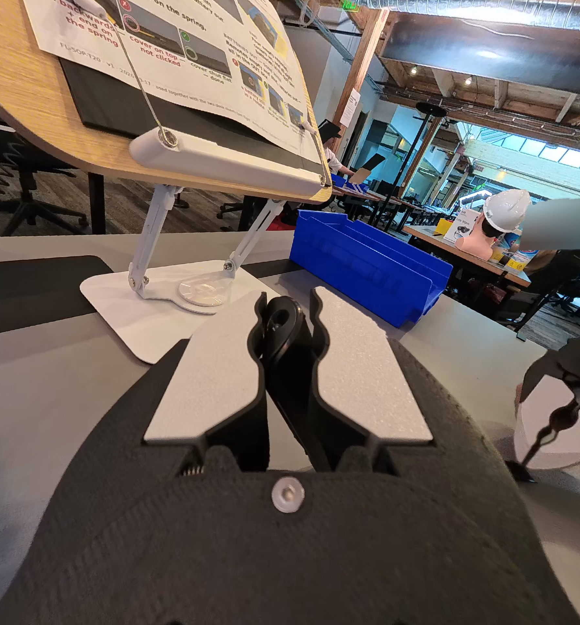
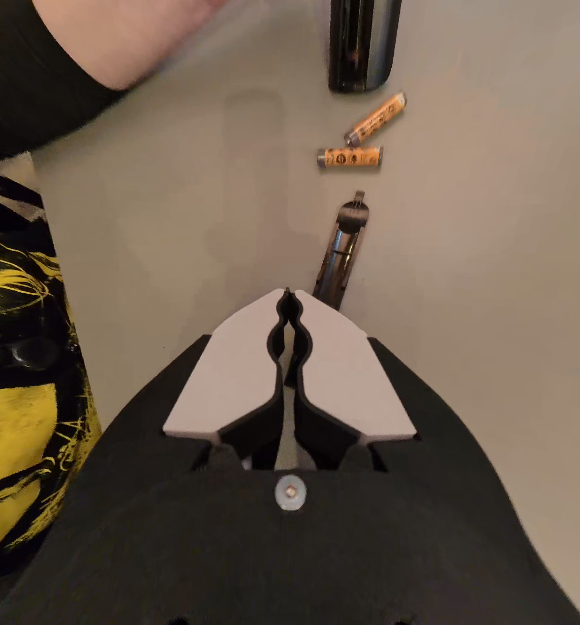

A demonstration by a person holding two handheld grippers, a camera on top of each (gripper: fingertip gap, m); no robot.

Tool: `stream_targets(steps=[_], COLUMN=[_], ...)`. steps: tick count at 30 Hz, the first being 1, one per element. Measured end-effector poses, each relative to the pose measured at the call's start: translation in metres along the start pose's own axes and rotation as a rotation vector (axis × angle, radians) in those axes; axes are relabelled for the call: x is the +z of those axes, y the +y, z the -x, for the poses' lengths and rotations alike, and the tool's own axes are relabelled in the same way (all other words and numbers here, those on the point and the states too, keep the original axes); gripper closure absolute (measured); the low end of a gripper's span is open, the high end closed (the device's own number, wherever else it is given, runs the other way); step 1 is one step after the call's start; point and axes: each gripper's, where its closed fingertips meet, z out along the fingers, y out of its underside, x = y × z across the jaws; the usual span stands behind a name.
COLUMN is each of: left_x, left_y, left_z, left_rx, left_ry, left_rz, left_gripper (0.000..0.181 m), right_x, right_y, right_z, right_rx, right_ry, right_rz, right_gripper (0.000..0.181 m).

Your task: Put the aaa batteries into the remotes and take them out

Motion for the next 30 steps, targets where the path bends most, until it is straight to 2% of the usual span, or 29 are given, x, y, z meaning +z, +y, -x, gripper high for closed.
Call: stream_targets(steps=[3, 4, 5, 8, 9, 12, 16, 17, 19, 21, 23, 25, 26, 27, 30], left_x=[0.0, 0.0, 0.0, 0.001, 0.001, 0.0, 0.0, 0.0, 0.0, 0.0, 0.0, 0.0, 0.0, 0.001, 0.001], left_y=[0.0, 0.0, 0.0, 0.001, 0.001, 0.0, 0.0, 0.0, 0.0, 0.001, 0.0, 0.001, 0.001, 0.001, 0.002], left_z=[0.0, 0.0, 0.001, 0.001, 0.001, 0.0, 0.0, 0.0, 0.001, 0.001, 0.0, -0.001, 0.0, 0.0, 0.001], left_rx=[-0.002, -0.002, -0.003, -0.006, -0.006, 0.001, 0.003, 0.002, -0.003, -0.004, -0.003, -0.003, -0.005, -0.007, -0.013], left_ry=[0.001, 0.002, 0.002, 0.002, 0.002, 0.002, 0.002, 0.003, 0.003, 0.004, 0.005, 0.011, 0.013, 0.013, 0.014], left_rz=[-0.001, 0.0, -0.001, 0.0, 0.0, -0.002, 0.0, 0.0, -0.002, -0.001, 0.0, 0.002, 0.003, 0.003, 0.003], left_gripper=[0.157, 0.157, 0.157, 0.157, 0.157, 0.157, 0.157, 0.157, 0.157, 0.157, 0.157, 0.157, 0.157, 0.157, 0.157], right_x=[0.001, 0.003, 0.006, 0.011, 0.013, 0.018, 0.017, 0.016, 0.015, 0.012, 0.01, 0.007, 0.004, 0.001, -0.005], right_y=[0.01, 0.009, 0.009, 0.022, 0.023, 0.022, 0.02, 0.018, 0.014, 0.01, 0.017, 0.019, 0.015, 0.014, 0.016], right_z=[-0.015, -0.012, -0.008, -0.018, -0.017, -0.013, -0.015, -0.013, -0.003, 0.005, -0.003, -0.024, -0.029, -0.033, -0.044], right_rx=[-0.066, -0.09, -0.111, -0.177, -0.189, -0.172, -0.16, -0.126, -0.009, 0.101, 0.179, 0.19, 0.188, 0.165, 0.05], right_ry=[0.18, 0.202, 0.219, 0.37, 0.376, 0.342, 0.335, 0.293, 0.118, -0.064, -0.134, -0.06, -0.043, -0.007, 0.116], right_rz=[0.098, 0.093, 0.099, 0.188, 0.181, 0.143, 0.135, 0.113, 0.071, 0.038, 0.075, 0.072, 0.052, 0.063, 0.097], right_gripper=[0.181, 0.161, 0.156, 0.152, 0.154, 0.164, 0.168, 0.175, 0.181, 0.181, 0.181, 0.172, 0.15, 0.136, 0.131])
